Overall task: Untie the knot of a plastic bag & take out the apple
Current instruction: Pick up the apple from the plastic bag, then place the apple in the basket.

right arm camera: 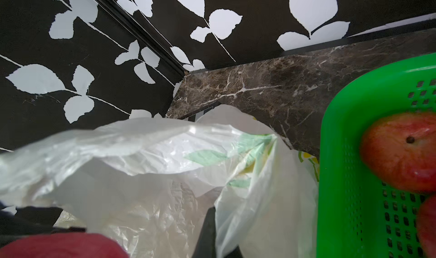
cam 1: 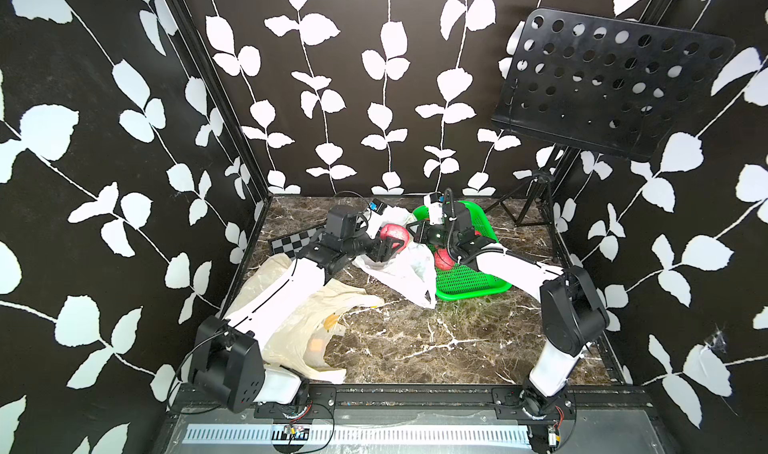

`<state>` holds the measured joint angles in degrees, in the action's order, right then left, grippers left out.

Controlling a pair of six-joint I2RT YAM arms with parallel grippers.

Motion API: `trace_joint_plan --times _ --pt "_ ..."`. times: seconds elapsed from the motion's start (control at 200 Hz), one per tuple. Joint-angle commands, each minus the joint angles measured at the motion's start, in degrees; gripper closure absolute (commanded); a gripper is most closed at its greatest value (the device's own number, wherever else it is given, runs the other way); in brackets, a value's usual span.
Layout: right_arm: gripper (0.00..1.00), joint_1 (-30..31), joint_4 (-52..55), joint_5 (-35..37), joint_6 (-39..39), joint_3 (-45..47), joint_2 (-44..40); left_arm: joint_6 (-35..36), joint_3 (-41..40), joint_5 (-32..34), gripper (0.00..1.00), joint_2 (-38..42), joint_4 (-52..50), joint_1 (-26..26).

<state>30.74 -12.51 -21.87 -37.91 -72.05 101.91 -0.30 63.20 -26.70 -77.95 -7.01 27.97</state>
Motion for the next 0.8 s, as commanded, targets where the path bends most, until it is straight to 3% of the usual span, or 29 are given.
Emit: trace_joint_plan --times 0.0,0.225,0.425,0.795 --pt "1.00 -0.6 -2.1 -2.0 -3.5 -4.9 3.4 -3.0 -2.5 -5.0 0.45 4.1 2.6 0.2" --pt "1.00 -1.6 6.8 -8.1 -3.7 -18.4 10.2 -4.8 -4.7 -5.0 0.45 6.1 9.7 5.9" --pt "1.00 -3.5 13.9 -12.4 -0.1 -24.5 13.5 -0.5 -2.7 -1.5 0.46 0.5 11.5 14.0" --pt "0.99 -6.2 23.3 -18.1 2.8 -33.6 19.1 9.2 3.6 6.8 0.47 -12.9 12.4 23.4"
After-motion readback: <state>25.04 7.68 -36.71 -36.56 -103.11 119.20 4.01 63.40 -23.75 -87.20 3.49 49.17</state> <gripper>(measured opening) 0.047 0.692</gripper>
